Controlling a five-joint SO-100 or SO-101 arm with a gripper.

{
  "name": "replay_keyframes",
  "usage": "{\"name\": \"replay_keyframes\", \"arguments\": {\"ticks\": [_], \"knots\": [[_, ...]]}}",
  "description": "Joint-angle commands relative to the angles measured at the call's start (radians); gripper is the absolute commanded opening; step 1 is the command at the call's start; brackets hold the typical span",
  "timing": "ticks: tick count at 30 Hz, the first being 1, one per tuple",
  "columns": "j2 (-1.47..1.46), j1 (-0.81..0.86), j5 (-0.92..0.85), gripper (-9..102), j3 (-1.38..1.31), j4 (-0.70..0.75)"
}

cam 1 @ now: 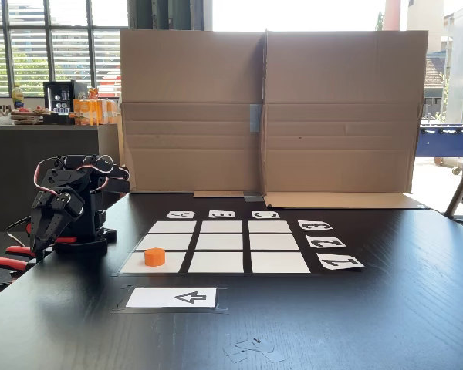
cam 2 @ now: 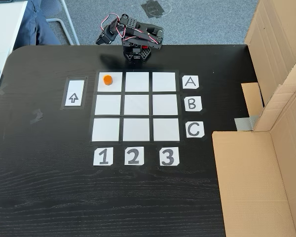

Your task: Pick up the round, orange token and place it in the grid on square A1.

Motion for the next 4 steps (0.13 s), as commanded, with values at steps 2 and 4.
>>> {"name": "replay_keyframes", "arguments": {"ticks": [2,4], "knots": [[0.005,0.008,0.0,0,0.002,-0.017],[0.005,0.008,0.0,0,0.002,-0.017]]}}
